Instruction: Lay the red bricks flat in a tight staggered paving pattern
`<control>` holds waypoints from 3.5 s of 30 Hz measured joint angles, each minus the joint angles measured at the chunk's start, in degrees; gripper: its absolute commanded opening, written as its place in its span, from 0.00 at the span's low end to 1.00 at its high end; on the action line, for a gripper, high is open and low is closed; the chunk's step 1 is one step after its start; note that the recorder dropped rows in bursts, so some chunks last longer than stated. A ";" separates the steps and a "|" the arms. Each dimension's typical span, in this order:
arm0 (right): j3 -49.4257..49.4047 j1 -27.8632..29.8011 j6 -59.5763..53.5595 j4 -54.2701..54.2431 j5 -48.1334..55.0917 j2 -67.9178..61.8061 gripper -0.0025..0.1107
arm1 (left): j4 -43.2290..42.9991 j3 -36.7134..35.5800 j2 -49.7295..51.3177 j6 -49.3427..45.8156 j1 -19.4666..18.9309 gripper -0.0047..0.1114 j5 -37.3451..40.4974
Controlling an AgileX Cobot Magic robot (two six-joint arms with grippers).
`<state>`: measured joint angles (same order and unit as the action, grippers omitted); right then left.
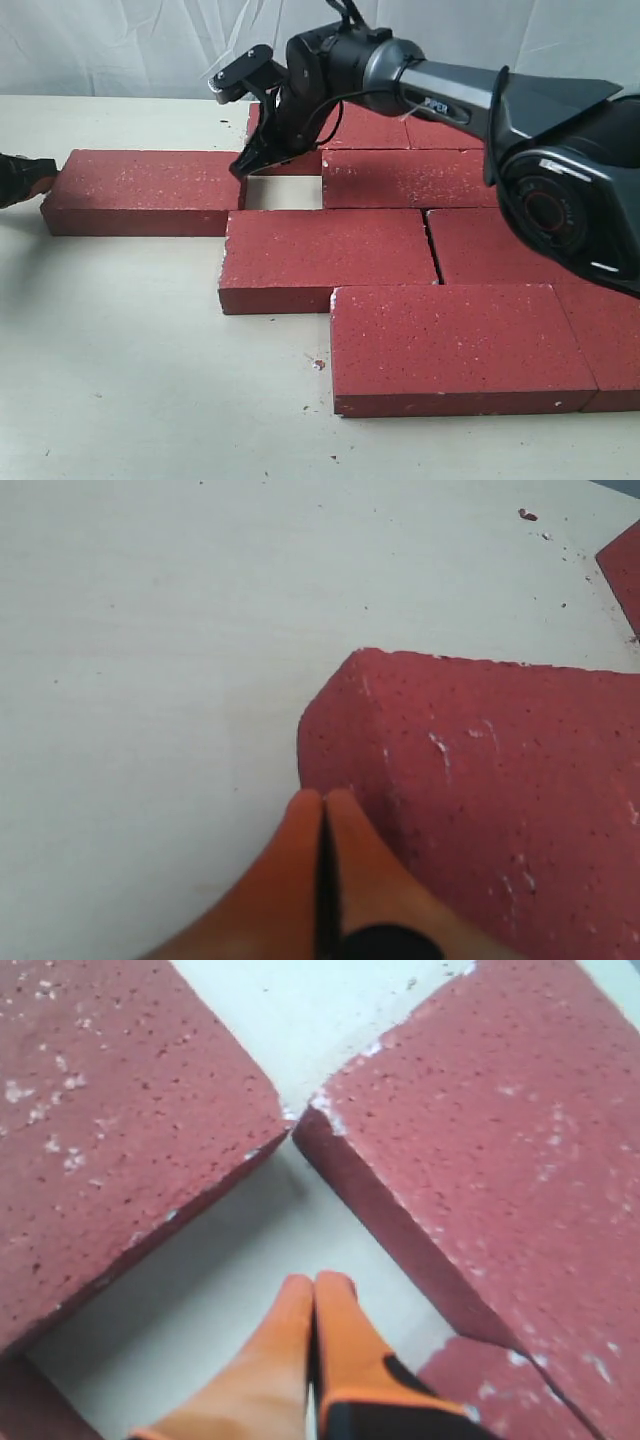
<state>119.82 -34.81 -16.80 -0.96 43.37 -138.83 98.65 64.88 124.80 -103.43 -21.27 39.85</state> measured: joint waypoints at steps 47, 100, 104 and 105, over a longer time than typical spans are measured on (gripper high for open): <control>-53.56 17.35 12.74 22.74 -16.49 41.64 0.01 | 0.23 0.00 0.04 -0.11 12.41 0.04 -2.33; -53.56 17.48 12.43 10.87 -19.12 41.74 0.01 | -24.12 -3.00 -22.64 14.36 15.73 0.04 -2.12; -53.56 16.15 8.22 6.10 -18.37 41.74 0.01 | -28.65 -3.00 -24.59 18.64 19.15 0.04 -3.61; -53.56 15.50 6.68 5.28 -17.96 41.74 0.01 | -30.98 -3.00 -25.13 20.61 20.69 0.04 -4.99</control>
<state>66.27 -19.31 -10.12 4.32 25.42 -97.09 67.67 61.89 99.67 -82.82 -0.58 34.86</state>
